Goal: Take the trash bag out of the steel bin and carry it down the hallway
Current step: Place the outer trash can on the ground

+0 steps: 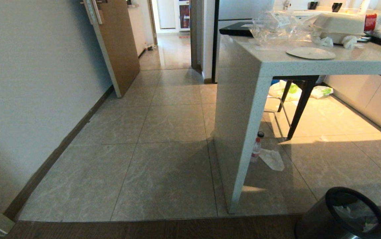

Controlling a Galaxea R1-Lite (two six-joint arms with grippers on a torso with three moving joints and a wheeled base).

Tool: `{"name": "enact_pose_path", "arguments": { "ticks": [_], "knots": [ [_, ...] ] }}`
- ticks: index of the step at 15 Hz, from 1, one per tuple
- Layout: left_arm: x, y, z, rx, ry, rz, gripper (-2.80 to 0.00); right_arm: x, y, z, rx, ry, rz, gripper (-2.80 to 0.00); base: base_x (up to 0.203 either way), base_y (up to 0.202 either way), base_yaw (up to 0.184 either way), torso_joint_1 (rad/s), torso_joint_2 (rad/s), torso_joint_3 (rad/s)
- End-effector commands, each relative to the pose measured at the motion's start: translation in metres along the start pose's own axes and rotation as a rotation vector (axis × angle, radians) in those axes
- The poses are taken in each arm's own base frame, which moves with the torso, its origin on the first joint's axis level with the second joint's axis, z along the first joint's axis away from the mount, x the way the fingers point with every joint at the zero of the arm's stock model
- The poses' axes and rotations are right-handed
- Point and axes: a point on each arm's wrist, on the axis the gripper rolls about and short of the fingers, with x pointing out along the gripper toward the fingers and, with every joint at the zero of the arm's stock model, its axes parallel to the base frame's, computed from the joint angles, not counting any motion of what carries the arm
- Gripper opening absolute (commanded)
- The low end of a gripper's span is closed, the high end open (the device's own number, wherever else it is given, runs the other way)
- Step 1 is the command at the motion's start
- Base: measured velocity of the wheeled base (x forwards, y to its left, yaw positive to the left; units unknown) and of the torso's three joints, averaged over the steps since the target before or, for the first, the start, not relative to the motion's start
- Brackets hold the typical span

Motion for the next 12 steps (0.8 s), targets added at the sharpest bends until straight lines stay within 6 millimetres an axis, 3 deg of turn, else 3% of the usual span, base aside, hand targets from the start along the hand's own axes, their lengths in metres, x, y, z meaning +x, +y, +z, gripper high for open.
{"name": "enact_pose_path", "arguments": {
  "ticks": [1,5,12],
  "knots": [
    [0.0,0.0,0.0001,-0.001,-0.001,0.0,-2.8,0.0012,0.0002,-0.0051,0.0,0.018,0.001,-2.8,0.0,0.0,0.0,0.0,0.0,0.0],
    [0.0,0.0,0.0001,-0.001,-0.001,0.0,-2.8,0.0012,0.0002,-0.0054,0.005,0.021,0.003,-2.8,0.0,0.0,0.0,0.0,0.0,-0.021],
    [0.0,0.0,0.0001,-0.001,-0.001,0.0,-2.8,0.0012,0.0002,-0.0054,0.008,0.021,0.003,-2.8,0.0,0.0,0.0,0.002,0.0,-0.177]
  ]
}}
